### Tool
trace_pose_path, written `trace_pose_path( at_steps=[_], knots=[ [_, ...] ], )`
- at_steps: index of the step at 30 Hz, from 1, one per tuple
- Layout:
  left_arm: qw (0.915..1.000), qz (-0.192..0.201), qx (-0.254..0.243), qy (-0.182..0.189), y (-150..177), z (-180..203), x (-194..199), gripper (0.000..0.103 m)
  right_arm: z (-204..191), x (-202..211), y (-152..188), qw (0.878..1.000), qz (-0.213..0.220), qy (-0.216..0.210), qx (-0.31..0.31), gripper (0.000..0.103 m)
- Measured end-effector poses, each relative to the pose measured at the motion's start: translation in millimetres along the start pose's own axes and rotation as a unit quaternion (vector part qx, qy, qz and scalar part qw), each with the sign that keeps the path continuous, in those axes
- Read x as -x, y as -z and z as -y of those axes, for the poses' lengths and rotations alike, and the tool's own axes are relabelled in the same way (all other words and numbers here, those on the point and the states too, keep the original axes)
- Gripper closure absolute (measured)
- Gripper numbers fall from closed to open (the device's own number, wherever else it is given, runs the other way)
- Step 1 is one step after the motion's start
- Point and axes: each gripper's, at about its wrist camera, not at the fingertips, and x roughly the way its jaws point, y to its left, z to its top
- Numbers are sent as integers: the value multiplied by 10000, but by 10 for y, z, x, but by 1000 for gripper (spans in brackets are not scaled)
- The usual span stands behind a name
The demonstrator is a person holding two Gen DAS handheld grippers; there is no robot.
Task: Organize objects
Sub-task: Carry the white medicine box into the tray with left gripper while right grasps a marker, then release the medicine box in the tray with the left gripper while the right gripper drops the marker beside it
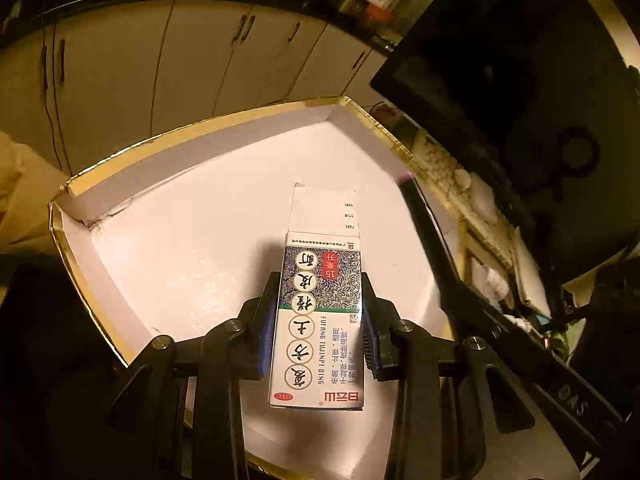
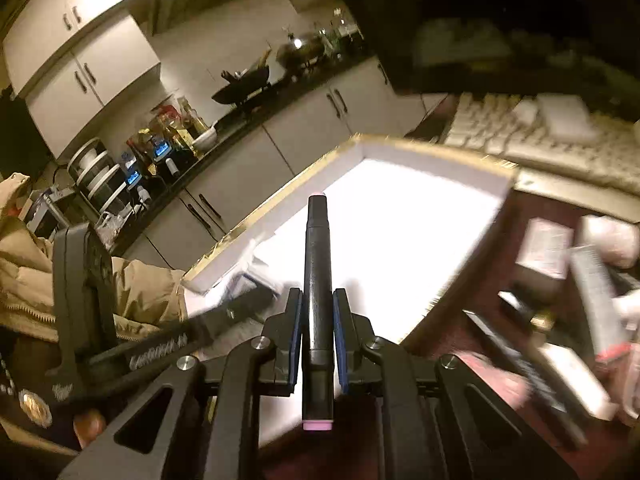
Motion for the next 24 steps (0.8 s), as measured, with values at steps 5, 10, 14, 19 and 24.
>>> trace_pose_path(
  at_steps=[5, 10, 14, 19, 24],
  knots=[
    [9995, -49, -147, -285, -71, 31, -124, 69, -95, -371, -29, 9996, -161, 181, 125, 90],
    [9989, -112, -220, -395, -78, 63, -193, 69, -42, -331, 55, 9985, -185, 466, 221, 90],
    [9985, -222, -314, -402, -134, 66, -256, 69, -46, -361, 66, 9984, -239, 468, 209, 90],
    [9984, -168, -450, -308, -120, 98, -223, 64, -55, -352, 91, 9989, -218, 285, 316, 88],
    [9973, -93, -596, -429, -10, 242, -163, 52, 30, -203, 134, 9997, -130, 85, 169, 88]
  ],
)
